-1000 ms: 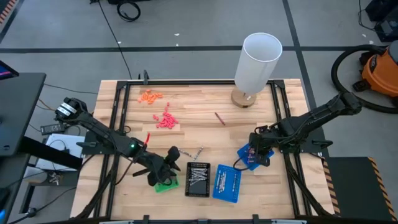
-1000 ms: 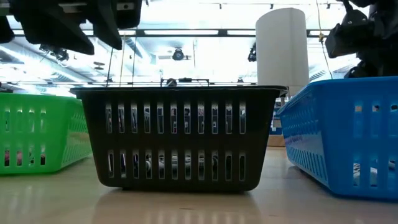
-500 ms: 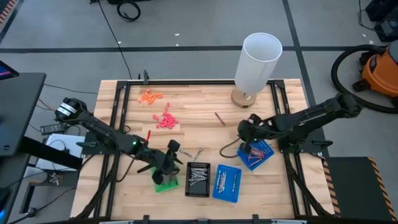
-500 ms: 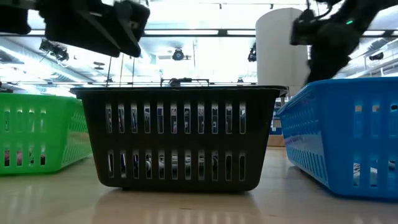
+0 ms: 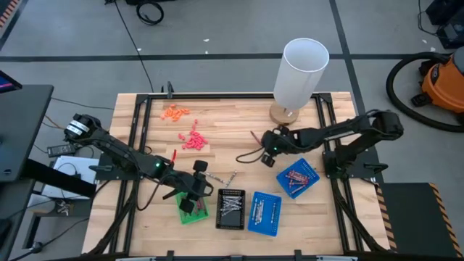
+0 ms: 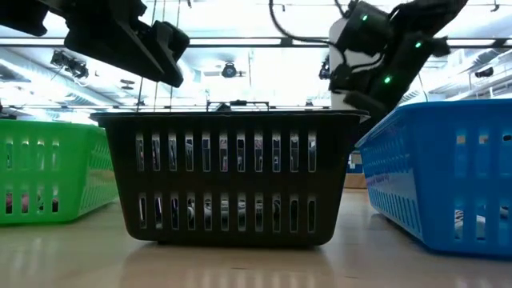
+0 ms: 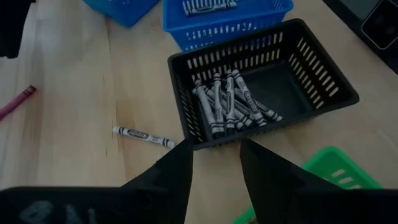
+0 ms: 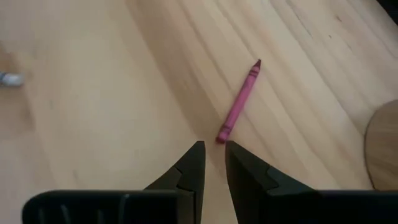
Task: Sort crayons
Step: Put the red crayon into the green basket
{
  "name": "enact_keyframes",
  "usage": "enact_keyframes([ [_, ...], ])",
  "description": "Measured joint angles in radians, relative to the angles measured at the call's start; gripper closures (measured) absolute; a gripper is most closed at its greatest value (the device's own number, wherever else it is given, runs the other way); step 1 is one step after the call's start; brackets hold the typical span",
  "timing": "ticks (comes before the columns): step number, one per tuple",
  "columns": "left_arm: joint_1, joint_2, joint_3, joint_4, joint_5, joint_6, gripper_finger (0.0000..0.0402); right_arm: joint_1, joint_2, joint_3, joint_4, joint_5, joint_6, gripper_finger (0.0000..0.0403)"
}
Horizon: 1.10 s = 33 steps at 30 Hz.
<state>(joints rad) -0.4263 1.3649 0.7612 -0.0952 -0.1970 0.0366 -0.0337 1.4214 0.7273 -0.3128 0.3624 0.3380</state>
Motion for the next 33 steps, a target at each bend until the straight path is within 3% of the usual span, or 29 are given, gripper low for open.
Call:
enact_keyframes([
  [33,0.0,0.0,0.001,-0.022,-0.001,-0.036,0.0257,-0.201,0.329,-0.001,0.447,-0.042,-0.087,0.0331],
])
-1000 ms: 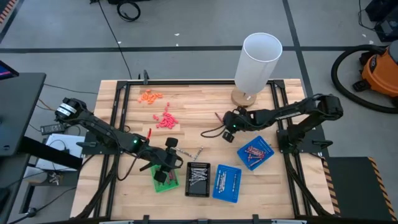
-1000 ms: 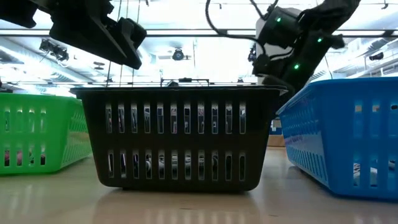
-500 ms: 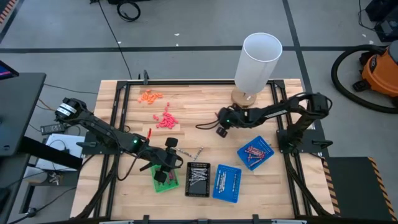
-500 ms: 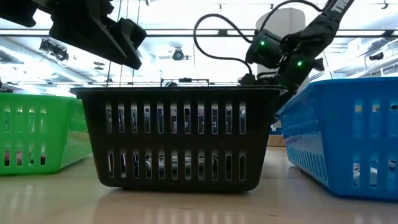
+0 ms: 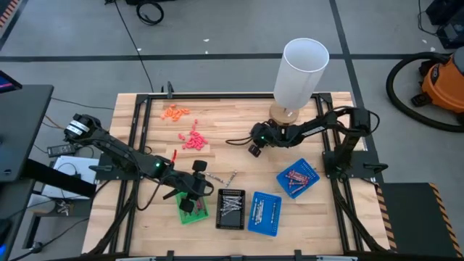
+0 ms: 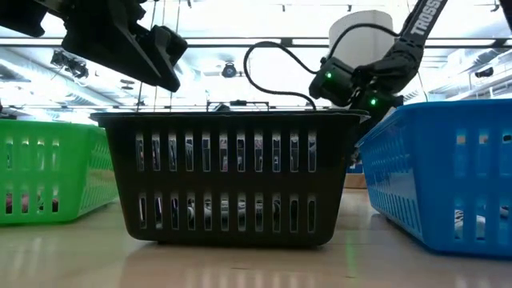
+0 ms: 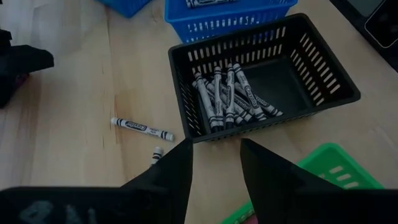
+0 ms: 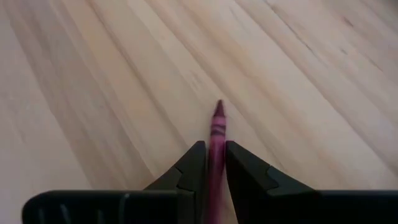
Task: Sort crayons
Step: Put the red crayon into the green basket
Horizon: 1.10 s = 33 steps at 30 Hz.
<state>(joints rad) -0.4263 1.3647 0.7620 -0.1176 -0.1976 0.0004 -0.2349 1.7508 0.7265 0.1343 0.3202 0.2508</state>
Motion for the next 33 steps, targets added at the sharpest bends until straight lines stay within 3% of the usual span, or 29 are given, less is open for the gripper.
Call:
enact_keyframes([
  [10,-0.003,0.0,0.0,-0.02,0.0,-0.023,0.0257,-0.018,0.027,0.002,0.051,-0.029,-0.01,0.0334],
  [19,-0.003,0.0,0.0,-0.023,0.0,-0.024,0.0257,-0.018,0.027,0.001,0.055,-0.035,-0.016,0.0378],
  [26,-0.003,0.0,0.0,-0.029,0.0,-0.024,0.0257,-0.019,0.027,0.002,0.056,-0.06,-0.016,0.0374],
  [33,-0.003,0.0,0.0,-0.033,0.0,-0.031,0.0257,0.008,0.03,0.038,0.04,-0.195,-0.034,0.0374],
])
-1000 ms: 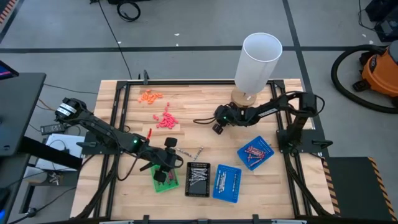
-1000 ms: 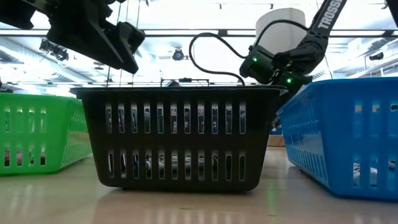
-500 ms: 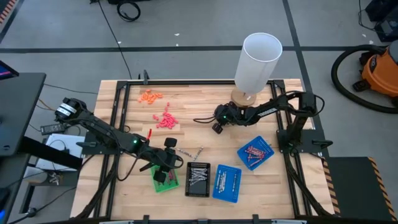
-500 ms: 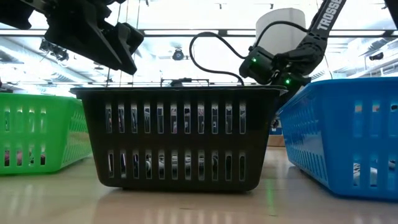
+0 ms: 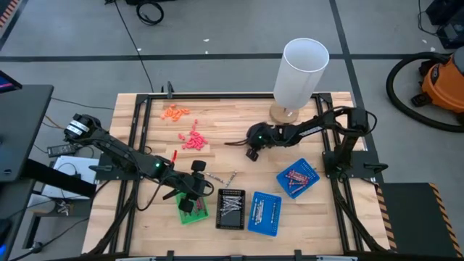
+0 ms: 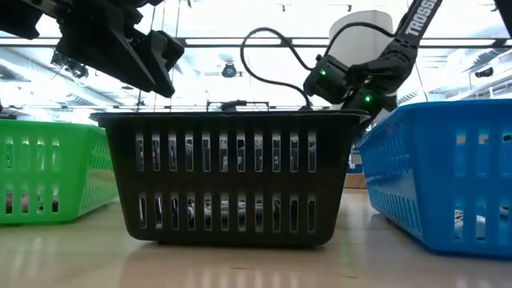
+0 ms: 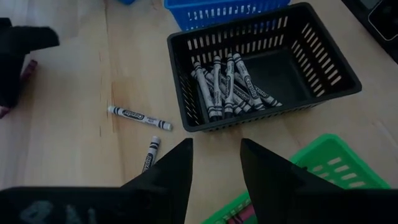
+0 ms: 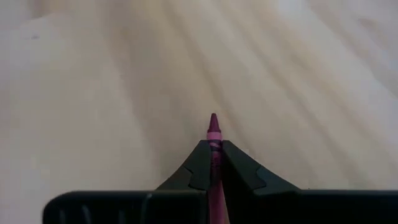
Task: Sort crayons
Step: Put the red crayon into the green basket
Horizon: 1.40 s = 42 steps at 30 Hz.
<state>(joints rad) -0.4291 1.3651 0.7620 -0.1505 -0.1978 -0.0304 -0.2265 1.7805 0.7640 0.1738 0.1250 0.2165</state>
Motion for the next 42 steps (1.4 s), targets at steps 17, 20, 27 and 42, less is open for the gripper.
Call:
enact_keyframes([
  [17,0.014,0.0,0.0,0.012,-0.031,-0.04,0.0257,0.172,-0.158,0.049,0.069,-0.063,-0.107,0.0372],
  [20,0.019,0.001,0.0,0.049,-0.091,-0.045,0.0257,0.219,-0.156,0.049,0.169,-0.075,-0.137,0.0371],
  [27,0.087,0.054,0.0,0.195,-0.12,-0.082,0.0257,0.307,-0.15,0.05,0.377,-0.048,-0.177,0.037],
  [42,0.182,0.082,0.0,0.468,-0.137,-0.089,0.0257,0.412,-0.15,0.05,0.58,0.116,-0.273,0.037],
])
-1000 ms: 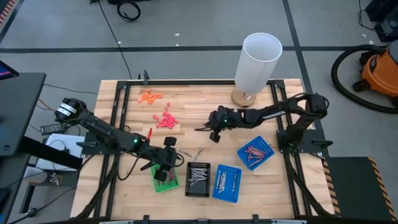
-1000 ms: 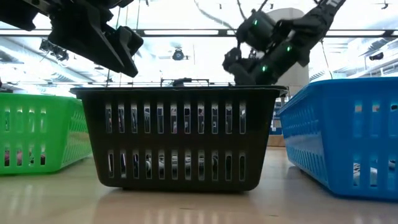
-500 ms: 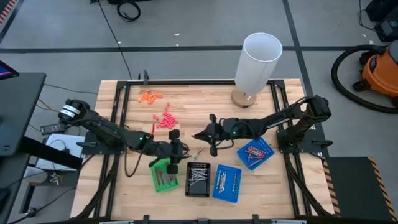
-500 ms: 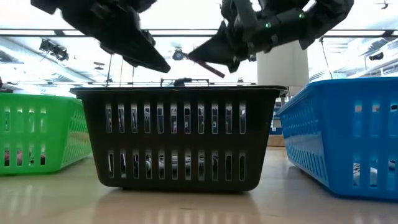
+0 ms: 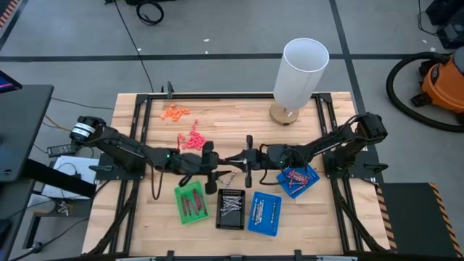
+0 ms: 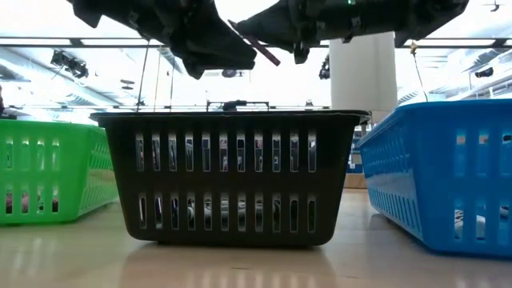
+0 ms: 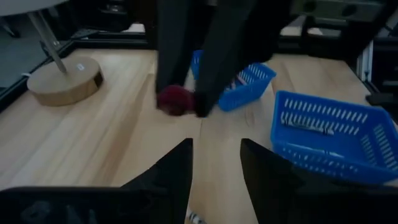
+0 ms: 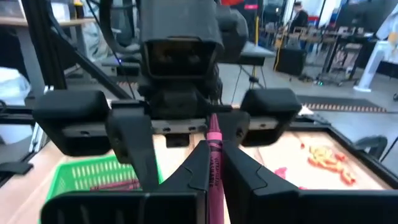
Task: Sort crayons
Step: Put the red crayon into the green basket
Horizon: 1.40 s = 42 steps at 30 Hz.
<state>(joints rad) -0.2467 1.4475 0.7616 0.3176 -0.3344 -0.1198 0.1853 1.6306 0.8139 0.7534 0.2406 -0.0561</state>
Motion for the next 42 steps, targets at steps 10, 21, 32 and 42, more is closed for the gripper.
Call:
enact_keyframes([
  [10,0.01,0.0,0.0,0.089,0.004,0.004,0.0258,0.004,0.0,0.0,0.043,0.002,-0.001,0.037],
  [21,0.026,0.0,0.0,0.158,0.003,0.007,0.0263,0.004,0.0,0.0,0.061,0.0,-0.007,0.037],
  [32,0.027,-0.001,0.0,0.15,0.002,0.026,0.0366,0.006,0.0,0.0,0.06,-0.019,0.0,0.0349],
  [42,0.027,-0.001,0.0,0.087,0.002,0.037,0.0364,0.009,-0.032,0.0,-0.051,-0.028,0.045,0.0323],
])
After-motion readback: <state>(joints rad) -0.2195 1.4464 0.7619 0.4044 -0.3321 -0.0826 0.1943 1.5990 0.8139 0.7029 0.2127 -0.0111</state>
